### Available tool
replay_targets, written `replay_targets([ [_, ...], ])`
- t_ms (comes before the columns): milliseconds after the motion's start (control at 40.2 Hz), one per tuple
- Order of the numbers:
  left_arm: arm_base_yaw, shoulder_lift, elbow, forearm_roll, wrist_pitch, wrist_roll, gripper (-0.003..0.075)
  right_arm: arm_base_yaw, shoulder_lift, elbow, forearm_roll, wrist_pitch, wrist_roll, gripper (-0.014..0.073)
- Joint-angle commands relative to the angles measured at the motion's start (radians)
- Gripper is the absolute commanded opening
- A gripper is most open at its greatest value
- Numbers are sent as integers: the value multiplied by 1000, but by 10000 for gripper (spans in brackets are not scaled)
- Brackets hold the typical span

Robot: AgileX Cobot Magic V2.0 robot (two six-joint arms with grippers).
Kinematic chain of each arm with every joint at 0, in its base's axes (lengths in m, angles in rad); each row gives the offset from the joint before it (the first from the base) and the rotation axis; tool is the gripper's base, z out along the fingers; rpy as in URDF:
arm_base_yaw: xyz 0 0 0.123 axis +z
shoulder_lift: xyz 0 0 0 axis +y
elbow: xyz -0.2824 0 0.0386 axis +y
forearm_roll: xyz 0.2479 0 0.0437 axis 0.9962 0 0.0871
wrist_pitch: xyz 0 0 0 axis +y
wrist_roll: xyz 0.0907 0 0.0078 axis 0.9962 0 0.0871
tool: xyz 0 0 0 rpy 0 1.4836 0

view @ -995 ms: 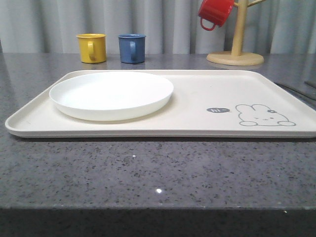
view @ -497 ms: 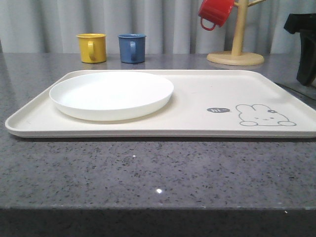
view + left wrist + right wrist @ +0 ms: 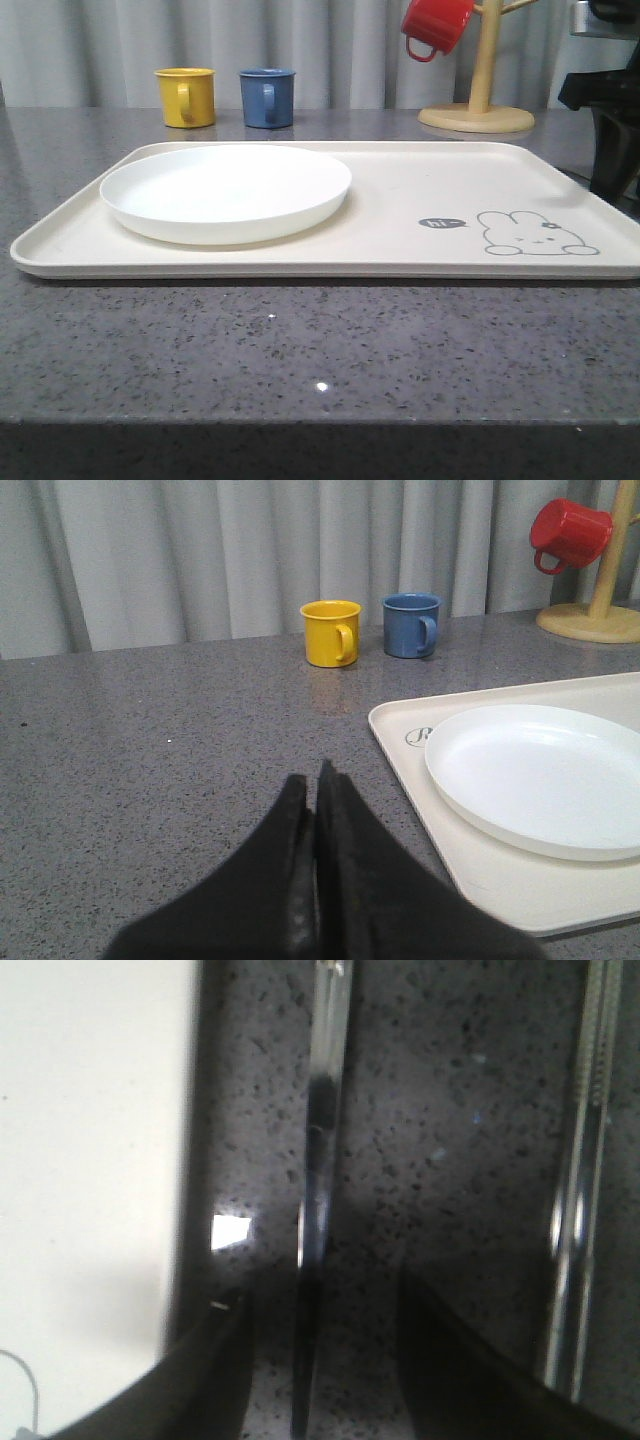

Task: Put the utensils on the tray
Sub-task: 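Grasp the steel fork with the right gripper, then carry the fork onto the tray beside the plate and lower it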

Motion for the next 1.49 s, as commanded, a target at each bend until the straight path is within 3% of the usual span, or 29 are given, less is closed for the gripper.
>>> replay_targets([
  [0, -9, 10, -28, -15, -86, -5, -18, 9, -23, -27, 4, -24, -11, 291],
  [124, -9, 10, -28, -15, -86, -5, -18, 12, -24, -30, 4, -15, -11, 206],
  [373, -9, 10, -28, -15, -86, -5, -18, 12, -24, -66, 4, 49, -11, -76],
  [572, -9, 10, -28, -15, -86, -5, -18, 12, -40, -133, -15, 115, 20, -58],
  [771, -9, 10, -28, -15, -86, -5, -18, 33, -103, -224, -138, 222, 193, -58],
  [945, -9, 10, -28, -15, -86, -5, -18, 140, -121, -284, -160, 312, 368, -58],
  [1219, -9, 10, -28, -15, -86, -5, -18, 404, -98, -298, -158, 214, 592, -58],
  [1467, -9, 10, -28, -15, -86, -5, -18, 477, 17, -372, -153, 150, 649, -58],
])
